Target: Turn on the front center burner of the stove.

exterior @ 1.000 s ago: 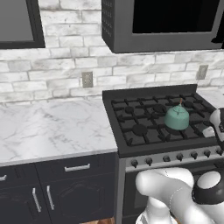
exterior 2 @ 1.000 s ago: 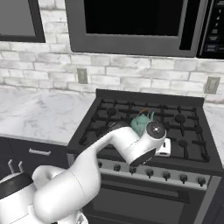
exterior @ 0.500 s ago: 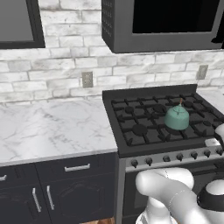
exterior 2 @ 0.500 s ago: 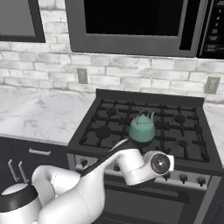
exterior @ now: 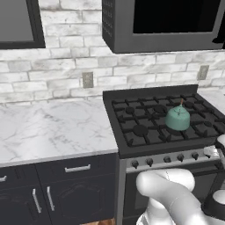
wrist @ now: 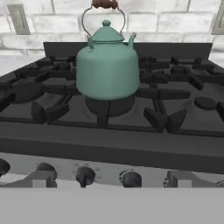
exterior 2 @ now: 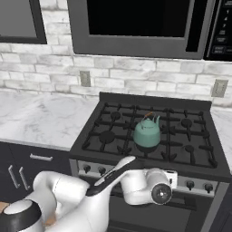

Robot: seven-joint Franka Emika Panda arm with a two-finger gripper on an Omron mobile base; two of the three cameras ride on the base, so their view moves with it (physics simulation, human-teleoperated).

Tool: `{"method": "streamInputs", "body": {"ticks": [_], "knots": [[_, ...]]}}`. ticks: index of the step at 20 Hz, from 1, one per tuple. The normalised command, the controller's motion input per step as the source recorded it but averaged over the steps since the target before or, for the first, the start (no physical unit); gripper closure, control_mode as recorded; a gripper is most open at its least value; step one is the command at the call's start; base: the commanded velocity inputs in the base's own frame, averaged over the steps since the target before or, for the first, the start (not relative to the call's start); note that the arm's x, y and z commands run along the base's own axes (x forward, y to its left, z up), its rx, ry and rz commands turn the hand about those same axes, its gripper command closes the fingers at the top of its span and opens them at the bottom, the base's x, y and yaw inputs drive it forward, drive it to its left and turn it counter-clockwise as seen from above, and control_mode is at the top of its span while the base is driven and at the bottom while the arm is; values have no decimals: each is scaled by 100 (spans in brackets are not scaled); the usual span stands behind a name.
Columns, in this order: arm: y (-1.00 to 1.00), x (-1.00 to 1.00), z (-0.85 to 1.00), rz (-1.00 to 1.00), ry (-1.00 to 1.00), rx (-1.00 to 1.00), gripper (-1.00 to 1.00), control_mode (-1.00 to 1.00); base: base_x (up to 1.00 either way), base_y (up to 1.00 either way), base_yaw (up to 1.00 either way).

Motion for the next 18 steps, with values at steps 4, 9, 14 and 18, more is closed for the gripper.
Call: {"method": "streamInputs", "body": {"ticks": [4, 9, 14, 18], "knots": [[1, -3, -58, 0, -38, 0, -100, -100, 0, 0, 0], [0, 0, -26, 0, -7, 0, -100, -100, 0, 0, 0], [0, 0, -43, 0, -6, 0, -100, -100, 0, 0, 0], [-1, 0, -18, 0, -4, 0, -100, -100, 0, 0, 0]]}}
